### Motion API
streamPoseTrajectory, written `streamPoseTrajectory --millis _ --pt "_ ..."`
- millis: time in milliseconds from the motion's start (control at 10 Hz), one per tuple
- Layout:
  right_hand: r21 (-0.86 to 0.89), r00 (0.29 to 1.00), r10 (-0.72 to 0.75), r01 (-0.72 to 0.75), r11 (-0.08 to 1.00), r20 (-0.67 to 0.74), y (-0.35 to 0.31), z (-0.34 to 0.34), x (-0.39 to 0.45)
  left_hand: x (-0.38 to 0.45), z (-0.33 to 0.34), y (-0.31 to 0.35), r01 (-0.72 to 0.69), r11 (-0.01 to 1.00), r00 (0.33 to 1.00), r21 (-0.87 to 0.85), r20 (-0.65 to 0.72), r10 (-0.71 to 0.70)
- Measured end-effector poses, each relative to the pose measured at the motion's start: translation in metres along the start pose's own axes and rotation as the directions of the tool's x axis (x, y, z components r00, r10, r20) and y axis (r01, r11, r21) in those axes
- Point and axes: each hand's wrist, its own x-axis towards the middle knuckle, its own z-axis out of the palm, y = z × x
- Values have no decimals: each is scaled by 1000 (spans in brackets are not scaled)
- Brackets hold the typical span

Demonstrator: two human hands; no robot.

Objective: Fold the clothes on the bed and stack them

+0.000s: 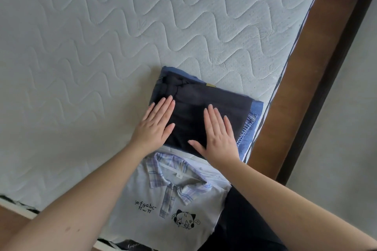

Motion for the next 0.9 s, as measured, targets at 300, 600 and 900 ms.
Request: streamPoseTrajectory --millis 300,600,900 --pt "-157 975 54 -20 987 217 17 13 -11 -7 10 8 48 975 990 218 121 -76" --pt "-261 925 14 92 961 380 63 -12 -53 -62 -9 24 208 953 927 222 267 -265" --pt "-193 935 -26 100 976 354 26 -55 -73 -98 -45 74 300 940 822 160 456 -340"
